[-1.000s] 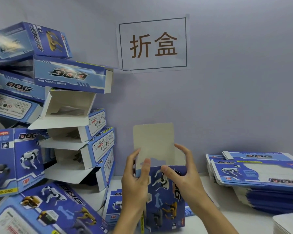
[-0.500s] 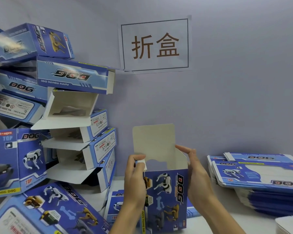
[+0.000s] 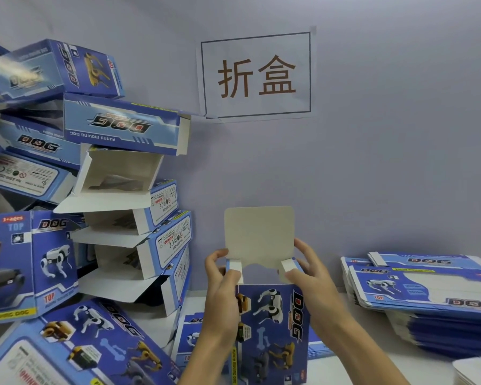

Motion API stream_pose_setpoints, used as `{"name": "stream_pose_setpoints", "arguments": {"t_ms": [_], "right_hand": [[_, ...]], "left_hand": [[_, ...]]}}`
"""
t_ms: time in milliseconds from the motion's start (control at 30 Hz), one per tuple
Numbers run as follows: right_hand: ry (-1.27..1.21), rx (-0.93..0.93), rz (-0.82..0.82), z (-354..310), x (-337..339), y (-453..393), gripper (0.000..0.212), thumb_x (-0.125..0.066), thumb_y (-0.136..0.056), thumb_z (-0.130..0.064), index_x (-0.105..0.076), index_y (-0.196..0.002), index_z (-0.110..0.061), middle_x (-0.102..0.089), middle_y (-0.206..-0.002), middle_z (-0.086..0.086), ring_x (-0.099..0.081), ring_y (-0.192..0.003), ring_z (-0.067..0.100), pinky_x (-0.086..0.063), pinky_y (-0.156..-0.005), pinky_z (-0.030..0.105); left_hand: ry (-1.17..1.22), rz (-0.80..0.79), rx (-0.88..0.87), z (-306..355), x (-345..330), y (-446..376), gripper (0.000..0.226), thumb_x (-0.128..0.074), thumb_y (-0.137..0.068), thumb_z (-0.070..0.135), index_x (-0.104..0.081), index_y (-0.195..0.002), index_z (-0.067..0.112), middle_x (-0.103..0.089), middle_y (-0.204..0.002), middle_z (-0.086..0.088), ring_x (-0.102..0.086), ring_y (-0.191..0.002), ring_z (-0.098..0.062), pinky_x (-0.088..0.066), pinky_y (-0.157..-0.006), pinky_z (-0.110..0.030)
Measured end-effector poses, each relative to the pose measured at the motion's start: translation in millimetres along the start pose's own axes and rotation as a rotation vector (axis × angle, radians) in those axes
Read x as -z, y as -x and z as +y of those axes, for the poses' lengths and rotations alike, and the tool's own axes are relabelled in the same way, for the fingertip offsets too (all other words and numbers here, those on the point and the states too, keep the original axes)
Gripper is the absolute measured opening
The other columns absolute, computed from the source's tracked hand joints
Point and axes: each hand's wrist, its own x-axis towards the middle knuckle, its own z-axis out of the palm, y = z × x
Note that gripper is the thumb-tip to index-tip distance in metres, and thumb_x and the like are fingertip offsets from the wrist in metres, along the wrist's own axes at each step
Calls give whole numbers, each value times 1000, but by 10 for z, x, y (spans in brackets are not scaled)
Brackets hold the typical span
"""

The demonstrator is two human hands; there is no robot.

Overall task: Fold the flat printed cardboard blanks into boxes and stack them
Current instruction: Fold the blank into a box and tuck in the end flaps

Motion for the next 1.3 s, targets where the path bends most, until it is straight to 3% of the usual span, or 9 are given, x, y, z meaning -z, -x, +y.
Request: {"name": "stream_pose_setpoints", "arguments": {"t_ms": [100,267,433,500,733,867,1067,1200,1300], "right_hand": [[-4,-26,-8,-15,-11,14,50,-52,-101,-13,-41,-142,-39,-70,-114,-3,-75,-86,26,-60,-80,48],[-30,-5,-20,-42,-28,15,49,-49,-101,-12,-43,-134,-48,-69,-114,0,-71,-91,32,-59,-76,45],[-127,33,67,-16,-77,38,34,-45,-101,-10,-55,-112,-40,-73,-93,-7,-71,-69,24,-57,-59,36],[-140,64,87,-3,-99,53,30,-44,-102,-12,-55,-111,-39,-73,-93,-10,-73,-70,21,-58,-56,32],[-132,73,77,-8,-104,53,45,-45,-101,-13,-53,-126,-50,-70,-108,-7,-71,-95,26,-59,-78,46],[-178,95,82,-50,-111,79,35,-43,-102,-11,-61,-103,-41,-74,-99,-5,-73,-74,23,-56,-56,32],[-188,145,201,35,-121,138,25,-49,-92,-35,-60,-78,-17,-74,-104,3,-74,-81,30,-54,-52,29],[-206,148,163,40,-120,149,24,-47,-97,-30,-57,-88,-10,-70,-108,10,-71,-80,30,-53,-57,32],[-336,102,-39,-38,-62,167,16,-50,-99,-27,-56,-111,-17,-66,-107,16,-69,-77,30,-55,-59,35]], "left_hand": [[48,-30,23,31,30,-12,49,-41,-101,8,-42,-130,48,-63,-105,0,-72,-73,-4,-56,-55,-22],[-8,38,-3,17,34,-36,49,-45,-97,9,-60,-109,55,-69,-104,-1,-69,-98,-25,-60,-78,-42],[-22,120,-125,-16,-11,-34,37,-47,-98,6,-60,-102,41,-63,-70,37,-58,-72,21,-47,-58,-7],[-31,111,-151,-32,-16,-19,37,-45,-100,7,-59,-99,42,-61,-71,40,-53,-72,25,-44,-61,-10],[20,30,-102,-26,2,-26,58,-41,-100,6,-57,-113,60,-69,-95,12,-70,-82,-16,-58,-62,-36],[22,119,-193,-42,8,-44,39,-47,-98,5,-64,-100,41,-70,-88,16,-67,-73,3,-49,-50,-10],[194,191,-148,-119,41,-55,38,-38,-104,30,-59,-76,17,-74,-96,-8,-75,-86,-26,-59,-58,-34],[59,174,-213,-82,15,-34,29,-38,-106,16,-52,-81,10,-65,-74,5,-71,-73,-8,-49,-47,-16],[4,148,-240,-93,-28,-6,23,-34,-107,27,-56,-106,20,-67,-91,16,-63,-78,-3,-46,-59,-18]]}}
